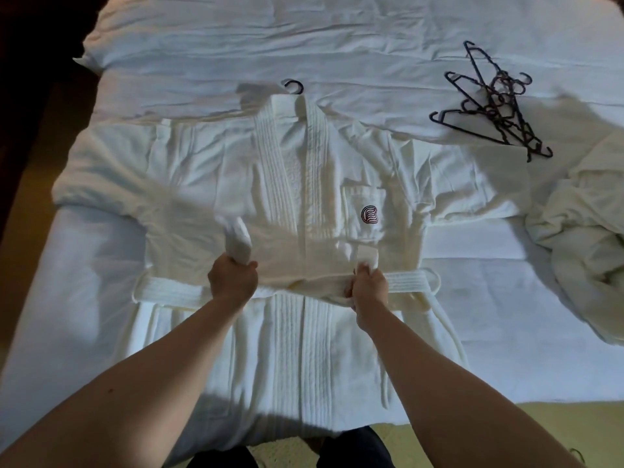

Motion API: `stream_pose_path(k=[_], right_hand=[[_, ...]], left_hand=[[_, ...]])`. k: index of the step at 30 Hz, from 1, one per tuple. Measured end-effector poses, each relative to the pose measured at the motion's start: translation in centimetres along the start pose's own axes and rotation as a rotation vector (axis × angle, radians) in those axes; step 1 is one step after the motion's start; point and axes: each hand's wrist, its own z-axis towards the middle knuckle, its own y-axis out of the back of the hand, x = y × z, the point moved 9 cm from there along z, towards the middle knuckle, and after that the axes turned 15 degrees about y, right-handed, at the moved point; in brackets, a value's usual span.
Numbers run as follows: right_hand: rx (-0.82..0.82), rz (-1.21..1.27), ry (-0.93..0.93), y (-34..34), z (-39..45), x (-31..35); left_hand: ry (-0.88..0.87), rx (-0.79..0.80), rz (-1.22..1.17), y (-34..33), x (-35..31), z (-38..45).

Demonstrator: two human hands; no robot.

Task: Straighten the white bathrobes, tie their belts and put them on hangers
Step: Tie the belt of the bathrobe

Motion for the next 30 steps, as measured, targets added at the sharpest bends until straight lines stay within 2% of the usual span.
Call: stream_pose_path(k=[2, 5, 7, 8, 10, 12, 14, 16, 18, 19, 21, 23, 24, 25, 27, 30], right_hand=[[0.075, -0.194, 0.111, -0.1, -0.4, 1.8], [0.115, -0.394, 0.397, -1.0, -1.3, 6.4], [0.205, -0.527, 0.571, -2.7, -1.9, 8.9], [0.296, -0.536, 0.579, -3.6, -1.8, 9.2], [0.564, -0.321, 0.410, -5.7, -2.8, 8.6], [0.804, 0.046, 0.147, -7.4, -4.8, 7.8], [0.919, 0.261, -0.021, -8.3, -6.1, 7.5], [0.794, 0.174, -0.082, -8.0, -4.7, 6.5], [0.535, 0.085, -0.121, -6.5, -3.1, 5.5], [0.441, 0.153, -0.152, -6.1, -2.6, 5.1], [0.401, 0.394, -0.168, -6.0, -2.5, 5.3], [0.558, 0.532, -0.092, -6.4, -3.4, 6.6], [0.662, 0.507, -0.027, -6.4, -4.0, 7.2], [0.757, 0.405, 0.069, -6.3, -4.5, 7.7], [0.871, 0.042, 0.341, -6.1, -4.9, 8.7], [0.751, -0.536, 0.809, -5.8, -4.4, 10.7]], left_hand=[[-0.162, 0.082, 0.016, -0.8, -1.3, -1.3], [-0.447, 0.208, 0.099, -2.4, -3.9, -4.4], [-0.540, 0.275, 0.184, -3.6, -4.9, -6.0], [-0.576, 0.305, 0.209, -4.1, -5.2, -6.6], [-0.674, 0.313, 0.260, -4.7, -5.9, -7.4], [-0.779, 0.301, 0.352, -5.2, -6.4, -8.1], [-0.850, 0.313, 0.454, -5.7, -6.4, -8.6], [-0.949, 0.314, 0.546, -6.2, -6.6, -9.3], [-1.038, 0.314, 0.582, -6.4, -6.5, -10.3], [-1.025, 0.322, 0.557, -6.3, -6.6, -10.4], [-0.771, 0.393, 0.367, -5.7, -6.1, -8.5], [-0.485, 0.444, 0.189, -4.9, -4.9, -6.3], [-0.410, 0.453, 0.137, -4.5, -4.6, -5.8], [-0.339, 0.480, 0.095, -4.3, -4.4, -5.3], [-0.217, 0.554, 0.005, -4.3, -4.1, -5.1], [-0.098, 0.678, -0.173, -4.6, -3.7, -5.0]])
